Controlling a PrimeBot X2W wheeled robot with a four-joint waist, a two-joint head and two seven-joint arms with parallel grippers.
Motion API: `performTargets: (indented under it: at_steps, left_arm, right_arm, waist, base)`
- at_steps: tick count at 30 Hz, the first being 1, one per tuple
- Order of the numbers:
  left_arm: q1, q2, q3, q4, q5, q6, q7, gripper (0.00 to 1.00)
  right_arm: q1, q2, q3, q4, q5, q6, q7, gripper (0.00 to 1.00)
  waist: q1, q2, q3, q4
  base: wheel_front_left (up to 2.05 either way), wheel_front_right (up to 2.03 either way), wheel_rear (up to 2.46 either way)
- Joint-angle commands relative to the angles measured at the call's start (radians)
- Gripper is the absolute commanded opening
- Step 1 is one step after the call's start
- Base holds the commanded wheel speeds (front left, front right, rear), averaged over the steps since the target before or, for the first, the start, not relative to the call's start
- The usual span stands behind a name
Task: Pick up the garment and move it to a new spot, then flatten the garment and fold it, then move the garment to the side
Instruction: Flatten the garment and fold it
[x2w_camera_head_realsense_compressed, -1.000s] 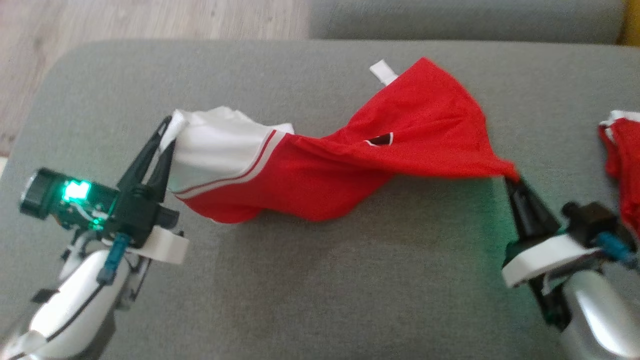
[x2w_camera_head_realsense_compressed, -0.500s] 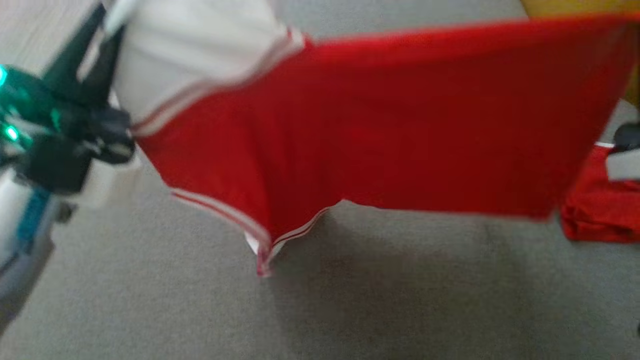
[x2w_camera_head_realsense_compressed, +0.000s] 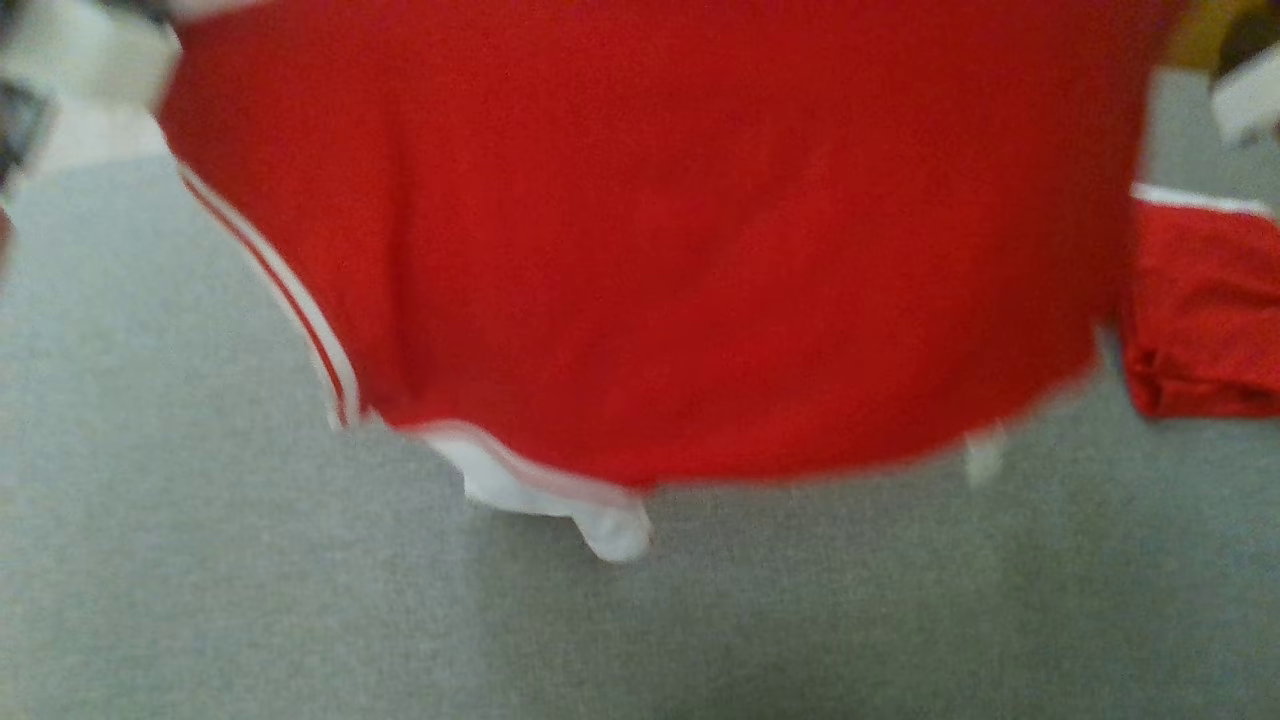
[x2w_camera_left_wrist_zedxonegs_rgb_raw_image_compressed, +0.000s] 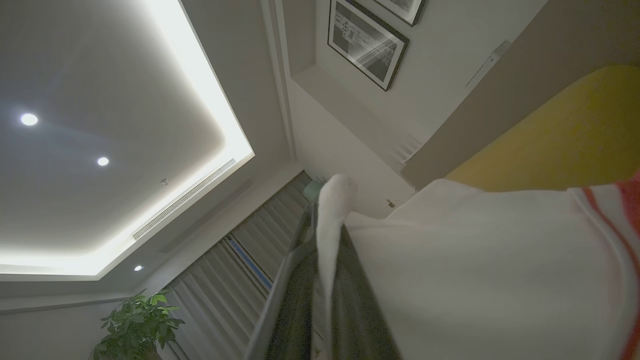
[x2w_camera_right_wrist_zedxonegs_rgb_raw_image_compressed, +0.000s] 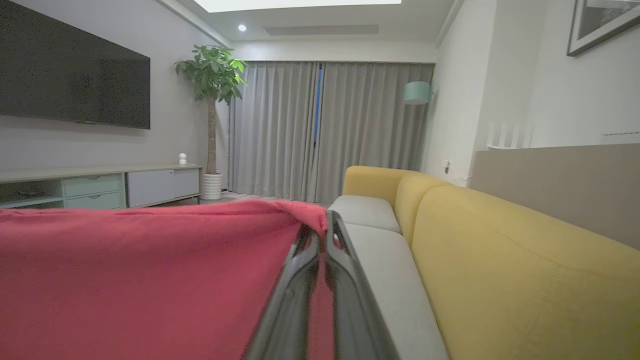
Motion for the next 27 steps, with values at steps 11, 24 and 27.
performTargets:
  at_steps: [11, 24, 27]
  left_arm:
    - [-0.515, -0.020, 0.031, 0.071, 0.184, 0.076, -0.005, 0.00]
    - [-0.160, 0.025, -0.011, -0.169, 0.106, 0.105, -0.005, 0.00]
    - [-0.002, 0.042, -0.014, -0.235, 0.089, 0.134, -0.005, 0.00]
  right_arm:
    - [-0.531, 0.023, 0.095, 0.337, -0.046, -0.001, -0.247, 0.00]
    - [-0.424, -0.018, 0.239, 0.533, 0.007, -0.001, -0.391, 0.00]
    - [-0.333, -0.026, 0.266, 0.557, 0.046, -0.001, -0.406, 0.00]
  waist:
    - [-0.0002, 0.0000, 0.340, -0.010]
    - [-0.0002, 0.0000, 0.403, 0.049]
    - [-0.0002, 0.0000, 0.363, 0.047]
  base:
    - [0.00, 0.00, 0.00]
    - [0.00, 0.00, 0.00]
    - [0.00, 0.00, 0.00]
